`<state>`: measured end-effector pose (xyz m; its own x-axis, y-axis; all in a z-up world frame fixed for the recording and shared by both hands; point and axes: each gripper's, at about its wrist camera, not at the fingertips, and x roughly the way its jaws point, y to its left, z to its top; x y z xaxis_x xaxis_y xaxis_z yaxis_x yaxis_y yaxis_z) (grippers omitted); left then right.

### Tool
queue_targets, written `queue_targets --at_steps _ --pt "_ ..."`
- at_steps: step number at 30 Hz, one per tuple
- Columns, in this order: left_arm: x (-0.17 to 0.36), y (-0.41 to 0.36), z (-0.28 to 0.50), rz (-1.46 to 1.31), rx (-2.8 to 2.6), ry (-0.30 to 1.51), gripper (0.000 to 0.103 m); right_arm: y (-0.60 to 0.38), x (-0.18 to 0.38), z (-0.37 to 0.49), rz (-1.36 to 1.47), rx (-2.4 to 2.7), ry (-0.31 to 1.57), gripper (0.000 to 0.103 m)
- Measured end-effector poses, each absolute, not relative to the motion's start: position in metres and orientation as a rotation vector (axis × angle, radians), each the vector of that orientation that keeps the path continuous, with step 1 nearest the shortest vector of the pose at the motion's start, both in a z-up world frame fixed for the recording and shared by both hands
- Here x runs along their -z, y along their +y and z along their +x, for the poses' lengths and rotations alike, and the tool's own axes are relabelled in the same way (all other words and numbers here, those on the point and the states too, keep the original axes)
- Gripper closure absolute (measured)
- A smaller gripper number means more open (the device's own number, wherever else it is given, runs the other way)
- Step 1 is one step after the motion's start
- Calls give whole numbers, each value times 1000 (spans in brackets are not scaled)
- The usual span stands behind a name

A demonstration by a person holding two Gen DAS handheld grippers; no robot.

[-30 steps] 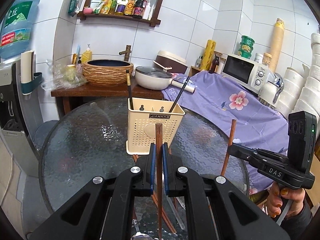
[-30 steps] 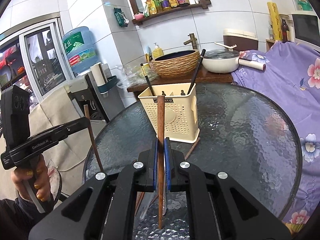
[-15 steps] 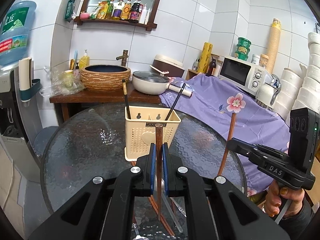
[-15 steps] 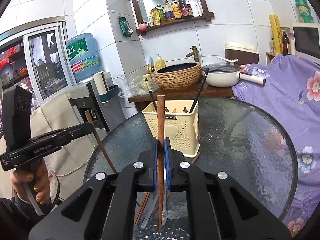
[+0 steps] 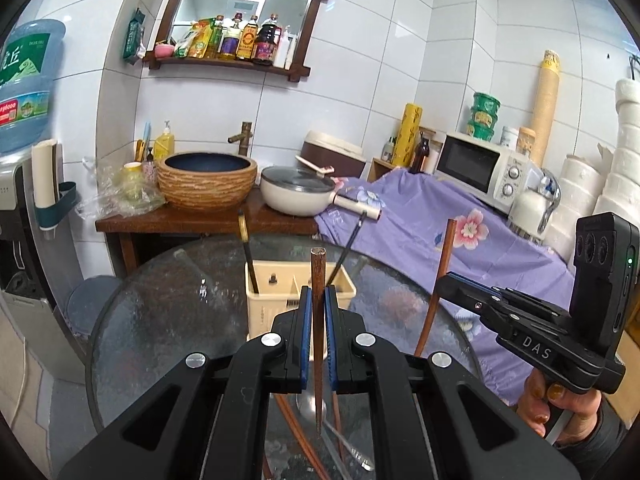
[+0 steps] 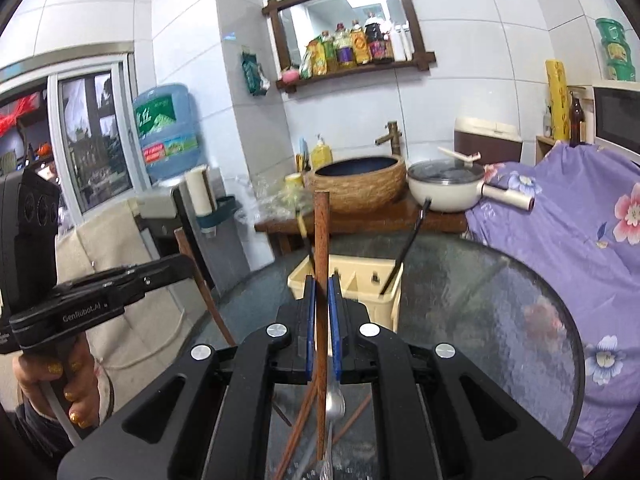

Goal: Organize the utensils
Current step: 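Lower both brown chopsticks into the cream holder and open both tools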

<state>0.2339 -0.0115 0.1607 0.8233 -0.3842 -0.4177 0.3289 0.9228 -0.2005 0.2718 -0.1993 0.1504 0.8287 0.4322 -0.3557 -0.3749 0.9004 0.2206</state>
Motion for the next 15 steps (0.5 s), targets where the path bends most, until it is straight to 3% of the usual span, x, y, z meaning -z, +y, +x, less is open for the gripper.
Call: queue_targets --at_steps 15 --pt "-250 -6 299 -150 218 320 97 -191 -234 348 169 -278 241 96"
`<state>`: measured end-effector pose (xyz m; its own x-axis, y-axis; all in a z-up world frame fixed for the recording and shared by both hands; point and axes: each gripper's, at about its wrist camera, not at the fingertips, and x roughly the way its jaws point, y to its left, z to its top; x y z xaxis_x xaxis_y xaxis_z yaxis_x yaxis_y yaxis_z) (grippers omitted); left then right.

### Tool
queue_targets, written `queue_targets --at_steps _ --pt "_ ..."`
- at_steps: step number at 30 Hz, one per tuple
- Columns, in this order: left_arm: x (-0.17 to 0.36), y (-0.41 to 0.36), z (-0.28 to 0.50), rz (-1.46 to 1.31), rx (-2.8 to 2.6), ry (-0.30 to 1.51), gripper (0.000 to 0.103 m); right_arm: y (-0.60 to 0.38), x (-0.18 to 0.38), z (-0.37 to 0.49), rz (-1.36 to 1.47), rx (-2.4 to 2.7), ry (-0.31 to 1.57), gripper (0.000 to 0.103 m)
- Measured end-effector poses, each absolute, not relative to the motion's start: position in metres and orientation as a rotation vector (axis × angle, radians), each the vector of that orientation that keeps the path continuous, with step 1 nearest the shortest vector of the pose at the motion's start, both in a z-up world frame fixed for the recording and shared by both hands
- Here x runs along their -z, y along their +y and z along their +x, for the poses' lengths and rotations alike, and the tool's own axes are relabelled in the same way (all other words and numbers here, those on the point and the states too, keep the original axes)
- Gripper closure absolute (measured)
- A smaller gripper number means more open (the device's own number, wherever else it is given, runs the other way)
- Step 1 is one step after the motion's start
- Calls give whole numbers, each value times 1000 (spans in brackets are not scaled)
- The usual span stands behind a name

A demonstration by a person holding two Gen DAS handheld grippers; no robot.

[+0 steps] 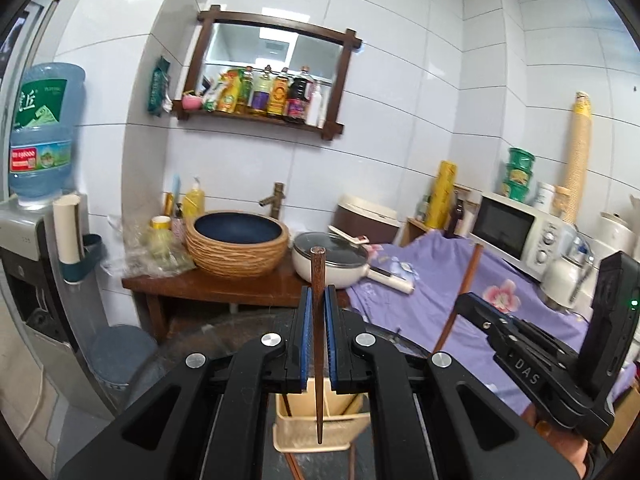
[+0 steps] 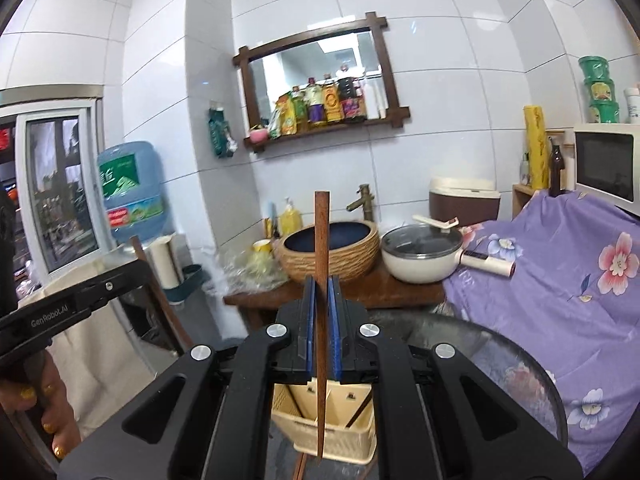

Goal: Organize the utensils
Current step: 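Lower both brown chopsticks into the cream holder and open both tools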

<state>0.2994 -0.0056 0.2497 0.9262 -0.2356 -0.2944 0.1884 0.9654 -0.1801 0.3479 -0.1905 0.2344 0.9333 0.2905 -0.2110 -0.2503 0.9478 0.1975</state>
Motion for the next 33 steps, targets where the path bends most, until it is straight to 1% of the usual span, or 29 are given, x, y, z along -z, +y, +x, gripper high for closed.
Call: queue_targets --at_steps 5,12,20,25,33 --pt "-247 1 333 -189 159 336 97 -182 -235 370 151 -213 183 96" --pt "-228 1 354 -223 112 308 97 -172 -204 389 140 -158 159 96" --pt "-178 -6 366 -202 99 359 97 -173 -154 404 133 -138 225 96" --pt "-152 -11 371 -184 106 407 97 -173 -134 407 139 -137 246 96" --pt "-128 -15 374 -163 106 457 97 -172 -112 408 138 -142 287 96"
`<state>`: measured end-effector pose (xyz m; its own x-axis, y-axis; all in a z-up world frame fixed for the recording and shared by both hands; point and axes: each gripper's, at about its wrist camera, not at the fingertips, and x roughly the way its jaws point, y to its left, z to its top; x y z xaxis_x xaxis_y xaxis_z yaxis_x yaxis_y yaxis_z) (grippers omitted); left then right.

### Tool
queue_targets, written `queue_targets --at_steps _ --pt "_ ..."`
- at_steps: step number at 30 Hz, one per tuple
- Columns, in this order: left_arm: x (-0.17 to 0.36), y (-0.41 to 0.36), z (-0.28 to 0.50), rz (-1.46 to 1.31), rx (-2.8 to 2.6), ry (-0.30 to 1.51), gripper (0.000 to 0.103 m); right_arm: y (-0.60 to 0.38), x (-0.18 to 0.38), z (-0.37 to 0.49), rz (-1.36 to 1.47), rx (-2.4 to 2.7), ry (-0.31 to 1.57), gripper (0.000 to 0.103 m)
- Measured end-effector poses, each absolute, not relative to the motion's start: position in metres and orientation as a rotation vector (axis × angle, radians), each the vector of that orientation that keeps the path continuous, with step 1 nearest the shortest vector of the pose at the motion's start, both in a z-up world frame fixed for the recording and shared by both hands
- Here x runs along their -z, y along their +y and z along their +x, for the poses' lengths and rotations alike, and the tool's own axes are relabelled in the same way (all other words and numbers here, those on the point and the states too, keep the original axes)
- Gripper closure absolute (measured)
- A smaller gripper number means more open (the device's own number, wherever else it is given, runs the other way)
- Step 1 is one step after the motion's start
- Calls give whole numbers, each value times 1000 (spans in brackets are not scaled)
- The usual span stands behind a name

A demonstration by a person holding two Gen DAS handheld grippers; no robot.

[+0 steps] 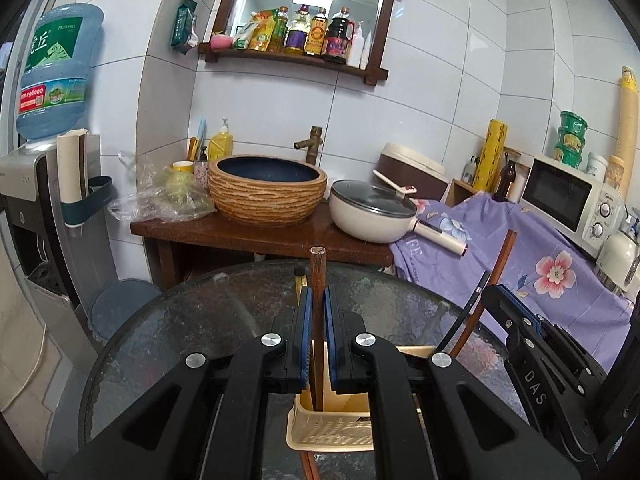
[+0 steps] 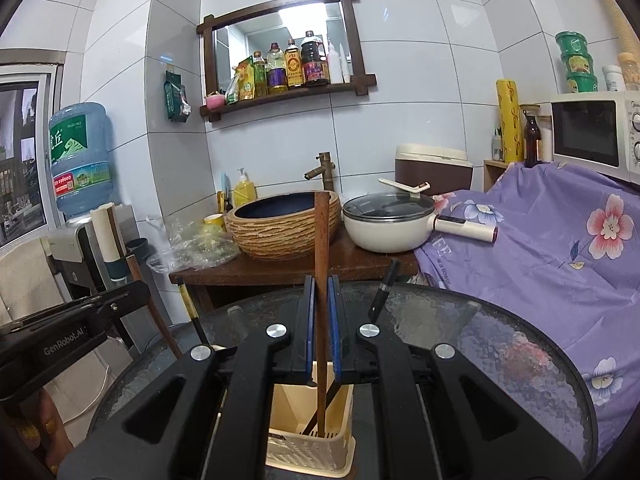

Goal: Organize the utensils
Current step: 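Lower both brown chopsticks into the cream holder and open both tools, then close the left tool on the wooden-handled spoon while the right tool grasps a brown chopstick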

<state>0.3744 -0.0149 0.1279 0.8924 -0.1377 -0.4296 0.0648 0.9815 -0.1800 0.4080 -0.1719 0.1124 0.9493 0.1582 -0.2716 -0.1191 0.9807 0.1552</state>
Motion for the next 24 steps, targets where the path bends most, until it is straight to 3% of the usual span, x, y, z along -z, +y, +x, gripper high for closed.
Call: queue_targets --at_steps 16,18,21,24 --pt "-113 -17 375 -144 121 495 95 -173 -101 409 139 -159 330 95" --pt "-115 -16 372 -143 124 489 80 -176 -103 405 146 -164 321 90" --pt "-117 -13 364 -143 127 469 55 -182 -104 396 172 -182 311 54" --pt "-119 -7 349 -143 134 442 45 -188 -104 381 169 -181 292 54"
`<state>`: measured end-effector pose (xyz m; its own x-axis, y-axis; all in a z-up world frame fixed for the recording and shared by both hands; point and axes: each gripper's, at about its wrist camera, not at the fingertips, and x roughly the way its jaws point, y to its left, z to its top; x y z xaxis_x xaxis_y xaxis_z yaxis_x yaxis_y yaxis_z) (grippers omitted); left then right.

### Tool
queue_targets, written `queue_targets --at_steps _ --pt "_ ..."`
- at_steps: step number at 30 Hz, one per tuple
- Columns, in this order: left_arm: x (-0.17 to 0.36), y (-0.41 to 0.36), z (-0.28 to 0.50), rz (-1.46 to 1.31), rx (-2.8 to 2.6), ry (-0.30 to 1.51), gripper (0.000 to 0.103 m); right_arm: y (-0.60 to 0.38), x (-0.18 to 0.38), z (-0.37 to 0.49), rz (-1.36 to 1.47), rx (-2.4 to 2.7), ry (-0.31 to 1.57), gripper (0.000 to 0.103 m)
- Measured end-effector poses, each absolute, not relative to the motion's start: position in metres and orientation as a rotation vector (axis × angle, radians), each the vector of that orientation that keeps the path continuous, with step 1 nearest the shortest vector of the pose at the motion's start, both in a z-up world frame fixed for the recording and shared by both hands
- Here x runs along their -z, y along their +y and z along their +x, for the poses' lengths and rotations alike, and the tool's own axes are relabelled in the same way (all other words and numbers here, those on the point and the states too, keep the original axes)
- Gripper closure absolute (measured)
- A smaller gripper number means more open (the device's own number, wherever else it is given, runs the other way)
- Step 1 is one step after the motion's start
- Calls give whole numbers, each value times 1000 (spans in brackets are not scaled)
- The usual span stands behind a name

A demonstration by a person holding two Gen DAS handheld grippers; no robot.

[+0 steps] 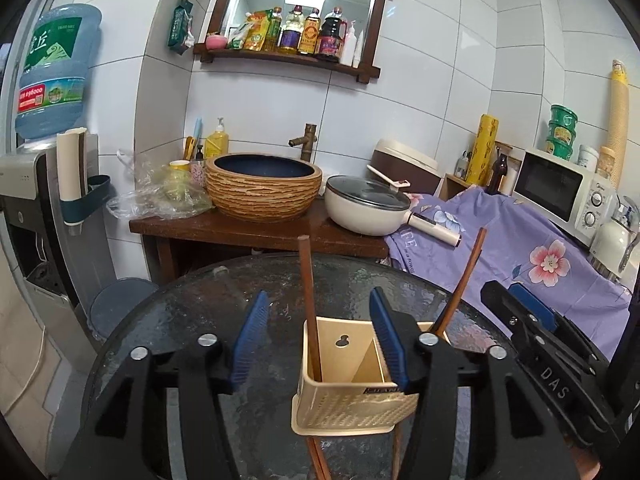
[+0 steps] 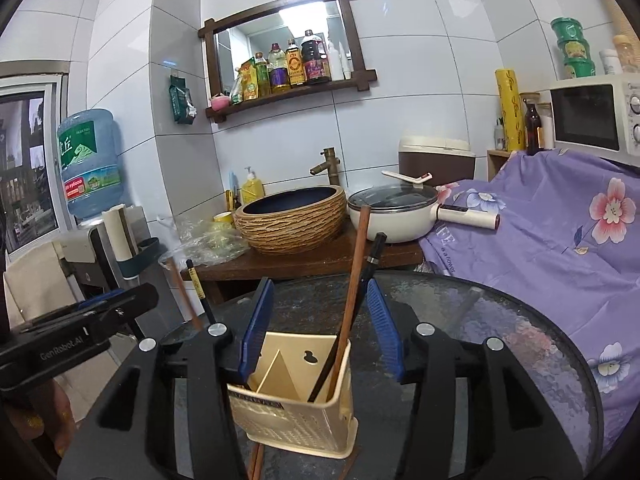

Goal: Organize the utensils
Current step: 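Close the left tool on the wooden-handled spoon while the right tool grasps a brown chopstick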

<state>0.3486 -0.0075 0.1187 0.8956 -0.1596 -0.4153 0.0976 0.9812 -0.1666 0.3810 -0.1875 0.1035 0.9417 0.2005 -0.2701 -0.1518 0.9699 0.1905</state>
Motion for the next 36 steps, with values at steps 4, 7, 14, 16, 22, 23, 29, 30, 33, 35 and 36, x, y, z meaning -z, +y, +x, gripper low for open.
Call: queue_targets --at_steps 4,7,14,16,22,23,29,30,33,35,36 --pt "-114 -1 329 -130 135 433 35 -195 -98 363 201 -217 327 54" --pt "-104 3 318 -121 146 468 25 -197 -86 352 198 -244 397 54" --pt "-61 6 305 -68 141 607 23 -190 -33 339 151 -242 639 54" --pt "-42 6 304 -50 149 675 23 -188 -17 337 131 -234 689 54" --pt "4 8 293 1 152 803 25 -185 19 338 108 -215 817 56" --pt "9 9 292 2 153 816 26 -185 22 339 110 -211 828 56" --pt "32 10 284 26 151 877 35 -177 43 346 98 -177 890 61" --pt "36 9 283 32 155 888 37 -175 47 348 95 -172 905 63" --pt "45 8 280 39 159 914 43 -169 55 355 90 -161 940 67" --pt "48 8 279 40 157 923 45 -166 60 360 82 -148 956 68" --pt "48 8 279 40 157 927 46 -165 62 362 84 -144 968 68"
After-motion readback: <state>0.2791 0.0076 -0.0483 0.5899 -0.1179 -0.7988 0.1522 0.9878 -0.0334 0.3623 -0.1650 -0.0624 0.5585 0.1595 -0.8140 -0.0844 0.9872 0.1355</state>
